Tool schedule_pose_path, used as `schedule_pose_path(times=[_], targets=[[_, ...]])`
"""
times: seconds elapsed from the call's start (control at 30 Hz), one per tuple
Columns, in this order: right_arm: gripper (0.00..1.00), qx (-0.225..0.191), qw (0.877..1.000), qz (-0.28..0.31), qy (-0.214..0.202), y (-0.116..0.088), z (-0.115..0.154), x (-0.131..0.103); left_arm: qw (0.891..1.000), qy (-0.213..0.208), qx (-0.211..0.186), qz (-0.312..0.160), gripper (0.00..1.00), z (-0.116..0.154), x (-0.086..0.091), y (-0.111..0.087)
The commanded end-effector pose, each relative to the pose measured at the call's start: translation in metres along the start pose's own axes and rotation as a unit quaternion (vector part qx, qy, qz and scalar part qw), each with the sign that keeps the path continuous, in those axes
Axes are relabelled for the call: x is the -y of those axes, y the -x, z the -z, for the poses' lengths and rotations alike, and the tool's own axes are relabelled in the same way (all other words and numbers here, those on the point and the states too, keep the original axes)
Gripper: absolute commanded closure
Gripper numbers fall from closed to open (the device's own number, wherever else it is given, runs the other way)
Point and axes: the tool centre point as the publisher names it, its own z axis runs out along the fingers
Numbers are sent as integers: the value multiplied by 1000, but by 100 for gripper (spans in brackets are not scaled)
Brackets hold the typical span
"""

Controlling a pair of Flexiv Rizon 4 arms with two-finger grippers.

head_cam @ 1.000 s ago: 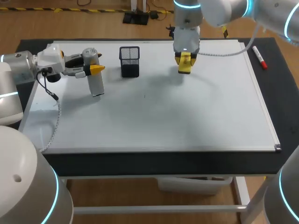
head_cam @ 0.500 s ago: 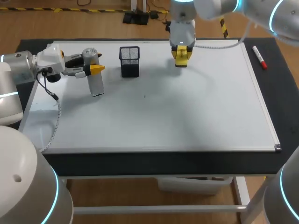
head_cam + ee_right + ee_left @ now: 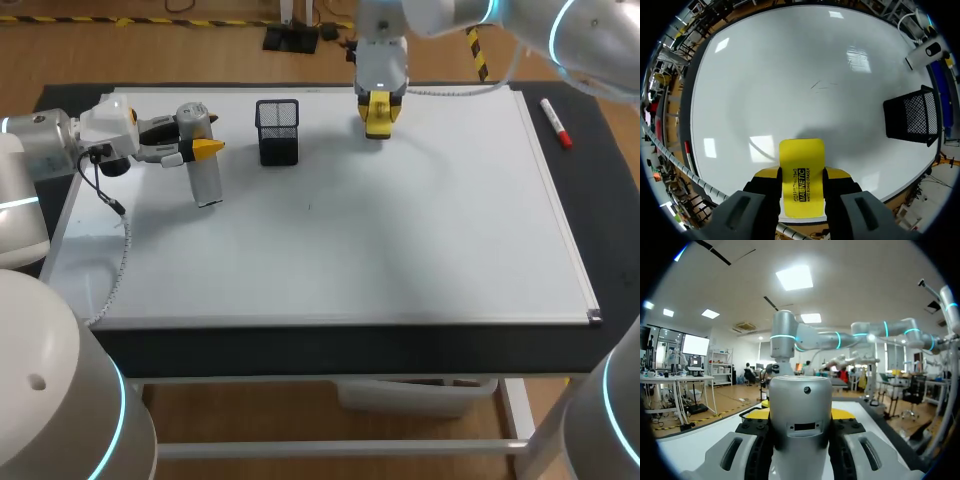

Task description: Pick up the inspection probe, press it on each red-marked spot on the whiteboard one by one, put down the probe, pick up the eraser, and wipe off all the red marks.

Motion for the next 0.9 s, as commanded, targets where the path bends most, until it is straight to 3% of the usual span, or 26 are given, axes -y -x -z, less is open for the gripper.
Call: schedule_pose_path(times=[0.03, 0.9], targets=[[100, -3, 1000, 4, 16, 9, -4, 10, 1000, -1, 0, 0, 100, 0, 1, 0], [100, 6, 1000, 17, 18, 23, -13, 18, 1000, -1, 0, 0, 100, 0, 1, 0]])
